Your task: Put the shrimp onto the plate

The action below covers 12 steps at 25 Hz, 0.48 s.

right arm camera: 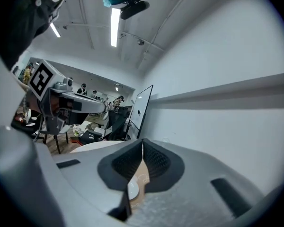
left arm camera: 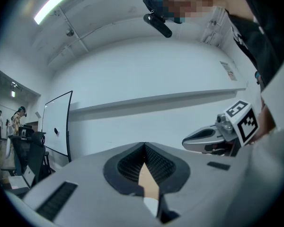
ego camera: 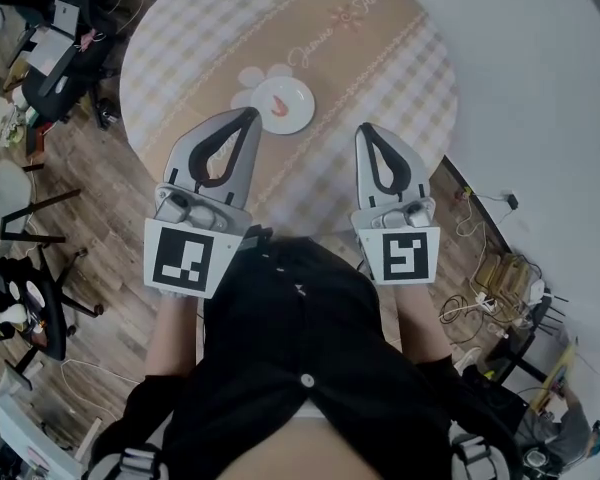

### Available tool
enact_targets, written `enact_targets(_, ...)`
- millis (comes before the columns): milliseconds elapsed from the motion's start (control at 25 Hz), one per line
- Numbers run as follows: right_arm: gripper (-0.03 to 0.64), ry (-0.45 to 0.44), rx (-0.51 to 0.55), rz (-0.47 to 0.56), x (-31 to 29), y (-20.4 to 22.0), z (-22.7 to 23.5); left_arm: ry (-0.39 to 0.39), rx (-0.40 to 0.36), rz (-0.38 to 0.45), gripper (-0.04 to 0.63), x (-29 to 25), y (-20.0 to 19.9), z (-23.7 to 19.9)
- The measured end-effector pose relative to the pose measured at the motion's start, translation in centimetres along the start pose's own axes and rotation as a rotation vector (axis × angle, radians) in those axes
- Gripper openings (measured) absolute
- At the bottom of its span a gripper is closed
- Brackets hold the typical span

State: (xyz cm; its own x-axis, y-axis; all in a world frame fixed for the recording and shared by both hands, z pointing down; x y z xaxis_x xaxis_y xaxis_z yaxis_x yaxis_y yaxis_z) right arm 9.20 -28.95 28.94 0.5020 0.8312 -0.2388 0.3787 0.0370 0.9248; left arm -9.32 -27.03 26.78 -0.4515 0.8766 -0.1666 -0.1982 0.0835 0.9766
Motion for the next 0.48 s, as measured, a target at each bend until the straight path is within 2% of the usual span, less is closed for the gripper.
enact_targets(120,0.003,0.028,0.035,0.009,0.4,-0.4,0.4,0.001,-0.006,0.01,0.003,0.1,-0.2,0.0)
enact_targets(480,0.003,0.054,0.03,0.081,0.9,-2.1,1.0,-0.005,-0.033,0.041,0.003,0.1,-0.6,-0.1)
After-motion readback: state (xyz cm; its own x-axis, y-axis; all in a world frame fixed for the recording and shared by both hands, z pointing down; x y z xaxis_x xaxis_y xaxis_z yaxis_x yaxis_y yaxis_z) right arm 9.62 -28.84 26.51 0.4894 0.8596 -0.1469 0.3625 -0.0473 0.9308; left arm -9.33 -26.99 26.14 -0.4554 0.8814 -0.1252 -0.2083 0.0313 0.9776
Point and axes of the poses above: the fingertips, and each gripper's own axes: x backward along the fingers, z to its right, y out of its underside, the point moved 6 cm from there along x, backward along the fingers, and after that the axes turned 7 degrees about -z, right-handed, at the moved point
